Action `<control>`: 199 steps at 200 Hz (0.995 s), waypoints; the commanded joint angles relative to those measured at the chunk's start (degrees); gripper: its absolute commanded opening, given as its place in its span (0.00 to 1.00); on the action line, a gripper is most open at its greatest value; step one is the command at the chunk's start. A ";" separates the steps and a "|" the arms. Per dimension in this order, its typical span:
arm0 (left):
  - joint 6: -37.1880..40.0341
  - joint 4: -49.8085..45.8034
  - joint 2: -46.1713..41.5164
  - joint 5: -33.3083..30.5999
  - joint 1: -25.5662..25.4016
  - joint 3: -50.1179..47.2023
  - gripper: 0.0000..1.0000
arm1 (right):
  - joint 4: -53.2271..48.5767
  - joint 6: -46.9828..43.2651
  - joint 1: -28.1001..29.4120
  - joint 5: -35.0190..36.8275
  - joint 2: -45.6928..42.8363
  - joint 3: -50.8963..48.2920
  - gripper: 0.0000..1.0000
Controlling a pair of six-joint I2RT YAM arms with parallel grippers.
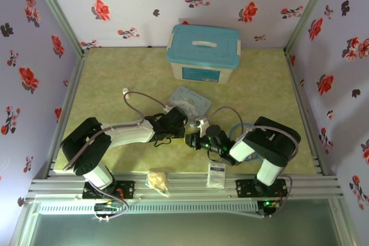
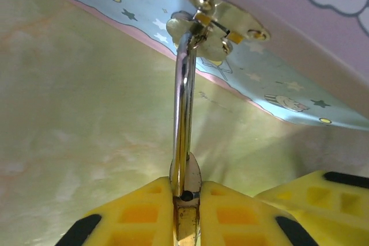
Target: Unlock a padlock with a key
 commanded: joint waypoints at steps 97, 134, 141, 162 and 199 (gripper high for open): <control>7.62 -19.17 7.37 -11.78 -3.01 10.36 0.19 | -13.20 3.15 -0.23 16.34 -7.97 3.07 0.24; 7.78 -28.38 11.44 -20.43 -7.02 16.76 0.19 | -12.77 4.33 -0.16 16.24 -6.98 2.52 0.24; 7.60 -29.86 12.30 -21.06 -7.46 17.63 0.20 | -12.19 4.41 -0.18 16.25 -6.70 2.44 0.24; 6.70 -31.53 13.88 -21.53 -8.47 18.54 0.25 | -11.87 4.52 -0.20 16.22 -5.91 2.77 0.24; 6.05 -30.79 13.66 -19.37 -10.31 19.52 0.30 | -11.83 4.28 -0.16 16.47 -5.04 2.99 0.24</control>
